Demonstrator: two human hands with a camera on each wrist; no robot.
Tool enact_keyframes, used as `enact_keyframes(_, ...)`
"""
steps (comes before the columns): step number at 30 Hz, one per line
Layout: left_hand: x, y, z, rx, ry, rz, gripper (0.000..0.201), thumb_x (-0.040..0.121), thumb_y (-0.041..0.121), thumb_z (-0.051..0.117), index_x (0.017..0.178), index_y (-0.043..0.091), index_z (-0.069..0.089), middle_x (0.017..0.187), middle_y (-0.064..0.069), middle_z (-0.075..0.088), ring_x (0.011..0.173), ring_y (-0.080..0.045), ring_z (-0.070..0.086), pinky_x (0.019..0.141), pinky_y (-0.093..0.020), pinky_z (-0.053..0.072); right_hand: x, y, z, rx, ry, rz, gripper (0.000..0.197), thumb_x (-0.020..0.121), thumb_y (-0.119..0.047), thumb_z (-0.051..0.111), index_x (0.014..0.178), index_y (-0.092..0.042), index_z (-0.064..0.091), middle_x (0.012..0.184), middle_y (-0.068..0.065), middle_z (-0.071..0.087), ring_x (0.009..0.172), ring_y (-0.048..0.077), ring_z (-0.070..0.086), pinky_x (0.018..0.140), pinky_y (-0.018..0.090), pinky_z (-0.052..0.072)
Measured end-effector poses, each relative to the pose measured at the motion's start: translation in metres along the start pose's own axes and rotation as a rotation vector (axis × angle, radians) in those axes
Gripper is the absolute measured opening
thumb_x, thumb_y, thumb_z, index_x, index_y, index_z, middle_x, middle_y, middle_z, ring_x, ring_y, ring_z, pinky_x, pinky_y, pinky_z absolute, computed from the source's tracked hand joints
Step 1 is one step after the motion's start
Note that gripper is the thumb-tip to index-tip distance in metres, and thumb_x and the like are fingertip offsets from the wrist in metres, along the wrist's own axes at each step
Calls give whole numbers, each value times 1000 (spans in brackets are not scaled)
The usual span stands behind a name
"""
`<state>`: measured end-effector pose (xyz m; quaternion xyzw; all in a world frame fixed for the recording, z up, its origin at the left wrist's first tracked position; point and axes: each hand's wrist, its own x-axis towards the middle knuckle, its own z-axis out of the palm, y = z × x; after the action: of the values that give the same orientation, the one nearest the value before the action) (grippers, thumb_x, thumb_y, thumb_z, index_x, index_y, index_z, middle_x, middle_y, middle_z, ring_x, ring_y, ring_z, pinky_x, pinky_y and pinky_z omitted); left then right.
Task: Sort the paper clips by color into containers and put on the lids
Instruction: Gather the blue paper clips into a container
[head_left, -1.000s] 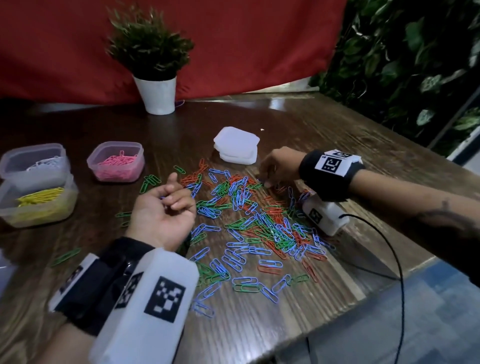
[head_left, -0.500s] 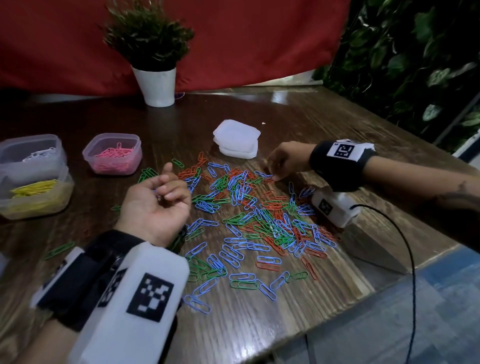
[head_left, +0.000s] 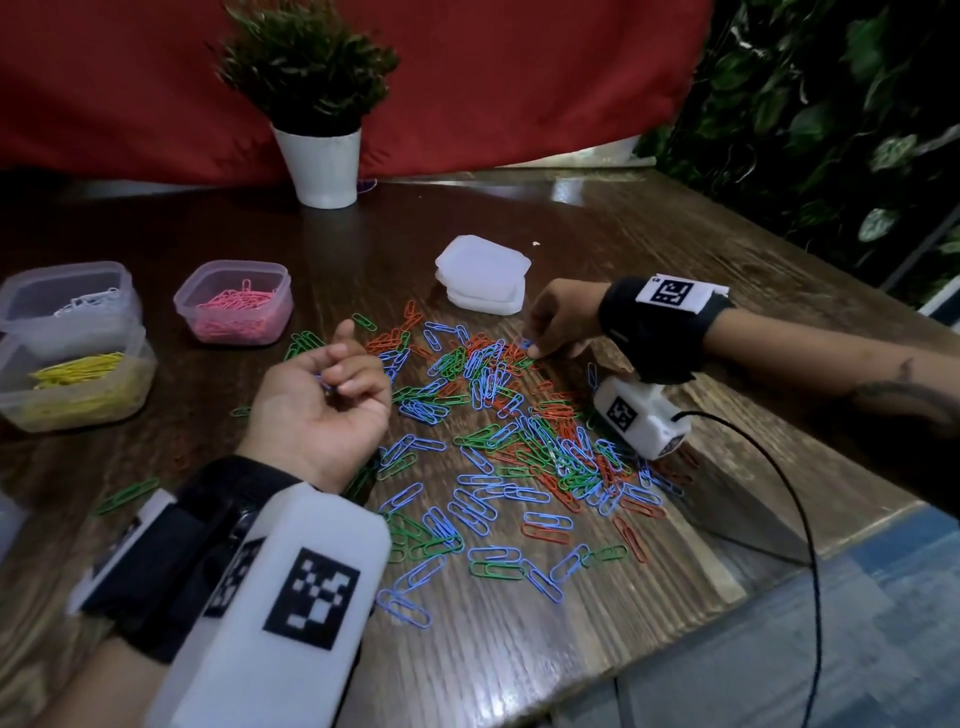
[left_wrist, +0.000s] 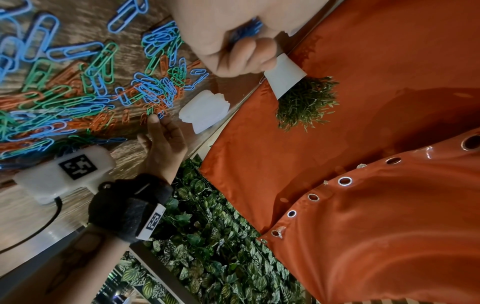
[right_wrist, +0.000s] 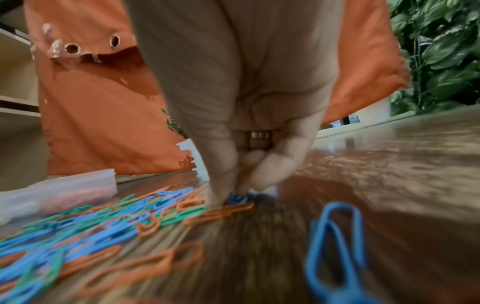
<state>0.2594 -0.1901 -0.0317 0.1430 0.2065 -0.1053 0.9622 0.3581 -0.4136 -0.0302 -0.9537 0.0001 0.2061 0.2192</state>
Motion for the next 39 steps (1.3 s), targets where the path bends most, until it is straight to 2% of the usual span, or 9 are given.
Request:
enact_keyframes(8,2,-3,-2,17,-11,-15,20,65,-3,36,75,6,51,41,4,37,25,-3,30,28,-12,23,-8,6,3,-43,35,13,27,88,-15,62,64,-13,49,60,4,46,50,14,40,44,18,35)
enact_keyframes(14,6,-3,-4,32,-23,-10,17,68,-2,39,76,5,52,45,1,44,29,-5,38,30,-12,30,-25,8,-15,19,217,-63,21,80,-5,67,66,-15,55,60,0,52,49,9,47,33,11,36)
enact_keyframes(18,11,-4,-6,50,-74,27,34,98,16,28,85,2,56,68,-11,67,58,-18,66,53,-21,54,-46,-35,-14,194,310,-252,27,80,-9,69,60,-20,54,38,-9,50,32,-2,43,34,9,30)
enact_keyframes(20,10,-6,-6,122,-139,27,45,100,23,24,88,0,60,81,-16,69,80,-25,67,75,-32,52,-59,-73,-2,228,237,-378,26,79,-8,70,61,-19,55,47,-8,51,34,-1,42,34,11,31)
enact_keyframes(22,7,-8,-4,194,-184,34,54,101,29,22,79,1,64,82,-17,68,82,-28,65,85,-39,45,-67,-104,14,143,183,-475,19,80,-7,68,68,-18,58,55,-5,51,36,-1,44,35,9,33)
enact_keyframes(28,0,-4,3,59,-166,34,56,101,28,26,67,0,60,59,-14,66,50,-23,66,55,-31,56,-66,-117,13,152,270,-525,9,80,-7,69,89,-8,69,61,-2,55,41,0,48,37,8,34)
enact_keyframes(31,6,7,-1,-54,-12,68,43,99,27,33,64,8,47,43,-5,54,35,-16,55,39,-16,47,-56,-92,-8,173,351,-480,13,78,1,64,73,-11,66,65,7,57,55,12,50,43,14,38)
enact_keyframes(35,13,15,-6,-65,-11,72,42,98,19,32,56,17,32,36,5,34,27,-8,35,39,-6,32,-33,-60,3,-480,90,-328,32,74,-2,69,104,-14,71,88,2,65,77,11,54,56,8,34)
enact_keyframes(39,13,15,-5,-47,-71,51,49,95,15,31,46,13,36,38,4,32,28,-9,34,38,-6,30,-22,-45,15,-527,-37,-398,44,70,-12,78,112,-12,67,109,8,64,87,13,52,72,19,37)
